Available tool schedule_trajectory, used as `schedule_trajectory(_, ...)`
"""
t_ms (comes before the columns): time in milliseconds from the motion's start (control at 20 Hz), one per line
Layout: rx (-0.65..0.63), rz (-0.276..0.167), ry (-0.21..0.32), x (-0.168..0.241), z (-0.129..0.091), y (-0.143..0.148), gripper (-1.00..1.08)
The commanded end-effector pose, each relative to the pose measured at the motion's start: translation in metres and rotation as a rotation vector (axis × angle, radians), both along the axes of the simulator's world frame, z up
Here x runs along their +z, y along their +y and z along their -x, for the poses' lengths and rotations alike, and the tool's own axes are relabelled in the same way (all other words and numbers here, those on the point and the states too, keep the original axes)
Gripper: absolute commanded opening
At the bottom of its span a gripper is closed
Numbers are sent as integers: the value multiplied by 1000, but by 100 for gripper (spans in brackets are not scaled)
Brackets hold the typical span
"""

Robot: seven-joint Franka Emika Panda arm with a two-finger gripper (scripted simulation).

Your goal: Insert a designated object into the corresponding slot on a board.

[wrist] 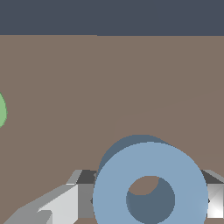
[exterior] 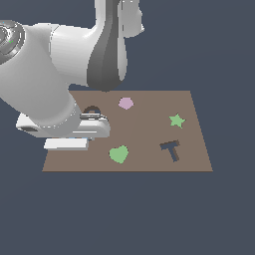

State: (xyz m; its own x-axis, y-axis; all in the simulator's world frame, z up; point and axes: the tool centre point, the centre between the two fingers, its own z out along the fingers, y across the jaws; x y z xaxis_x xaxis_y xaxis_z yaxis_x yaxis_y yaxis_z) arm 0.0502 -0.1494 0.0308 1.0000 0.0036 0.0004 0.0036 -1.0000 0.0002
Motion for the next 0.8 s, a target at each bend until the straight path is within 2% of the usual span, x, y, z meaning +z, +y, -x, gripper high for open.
schedule_trajectory(0,34,0,-1,1,1,2,-100)
schedule_trajectory(350,187,0,-1,2,7,11,-100)
schedule_trajectory(750,458,1,-1,3,22,24,-100)
